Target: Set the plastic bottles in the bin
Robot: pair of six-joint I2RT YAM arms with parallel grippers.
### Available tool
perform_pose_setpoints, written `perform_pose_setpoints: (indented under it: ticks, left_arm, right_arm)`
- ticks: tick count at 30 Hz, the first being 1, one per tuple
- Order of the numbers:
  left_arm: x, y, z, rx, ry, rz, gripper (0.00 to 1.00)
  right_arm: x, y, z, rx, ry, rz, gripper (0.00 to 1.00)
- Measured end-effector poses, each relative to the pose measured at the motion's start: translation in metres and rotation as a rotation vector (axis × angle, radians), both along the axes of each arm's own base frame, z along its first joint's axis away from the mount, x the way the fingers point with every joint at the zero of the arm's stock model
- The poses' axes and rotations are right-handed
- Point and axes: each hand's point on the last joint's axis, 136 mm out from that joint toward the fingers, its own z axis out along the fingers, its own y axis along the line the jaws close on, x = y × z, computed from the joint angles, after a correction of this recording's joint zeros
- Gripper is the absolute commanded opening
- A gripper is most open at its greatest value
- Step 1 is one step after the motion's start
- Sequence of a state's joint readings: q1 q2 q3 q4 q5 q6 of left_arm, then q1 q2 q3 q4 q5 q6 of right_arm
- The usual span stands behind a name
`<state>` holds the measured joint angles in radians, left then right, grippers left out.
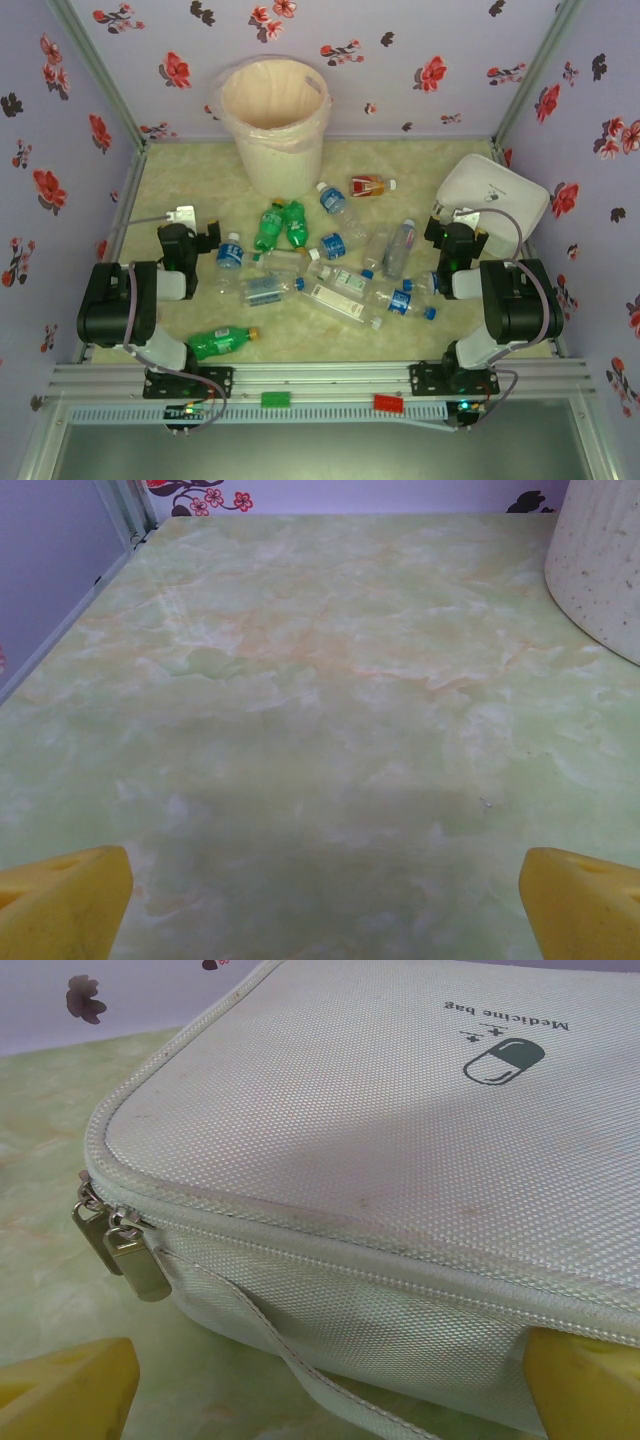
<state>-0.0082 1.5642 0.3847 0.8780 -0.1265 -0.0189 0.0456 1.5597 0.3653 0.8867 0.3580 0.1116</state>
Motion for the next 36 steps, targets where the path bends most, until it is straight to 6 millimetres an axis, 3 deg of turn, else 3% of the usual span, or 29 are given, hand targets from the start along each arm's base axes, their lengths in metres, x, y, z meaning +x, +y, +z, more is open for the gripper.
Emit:
perform_pose_setpoints:
  ticks: [9,11,14,16,19,23,25,28,31,36]
  left_arm:
    - [-0.001,0.002,0.003,0.006,-0.005,0.014,1.0]
    - [-0.004,0.004,0.016,0.02,-0.025,0.039,1.0]
    - [-0.009,0.005,0.051,0.037,-0.096,0.072,1.0]
    - [-0.01,0.003,0.073,0.043,-0.142,0.088,1.0]
    - [-0.011,0.005,0.101,0.017,-0.175,0.129,1.0]
    - [-0.011,0.011,0.144,-0.124,-0.172,0.214,1.0]
    - [-0.012,0.01,0.159,-0.223,-0.172,0.247,1.0]
    - [-0.022,0.008,0.151,-0.377,-0.126,0.297,1.0]
    - [-0.036,-0.002,0.124,-0.487,-0.021,0.314,1.0]
    - [-0.065,-0.048,0.11,-0.609,0.056,0.151,1.0]
  right_arm:
    - [-0.004,0.001,0.005,0.0,-0.021,0.003,0.99]
    - [-0.007,0.004,0.008,-0.009,-0.03,0.014,0.99]
    - [-0.009,0.014,0.019,-0.029,-0.036,0.042,0.99]
    - [-0.01,0.019,0.036,-0.035,-0.05,0.05,0.99]
    - [-0.007,0.022,0.077,-0.019,-0.101,0.046,0.99]
    - [-0.007,0.028,0.13,0.077,-0.141,0.038,0.99]
    - [-0.008,0.035,0.147,0.136,-0.133,0.044,0.99]
    - [-0.013,0.051,0.148,0.217,-0.054,0.066,0.99]
    - [-0.026,0.065,0.129,0.278,0.103,0.073,0.99]
    - [-0.064,0.083,0.103,0.351,0.328,0.06,0.99]
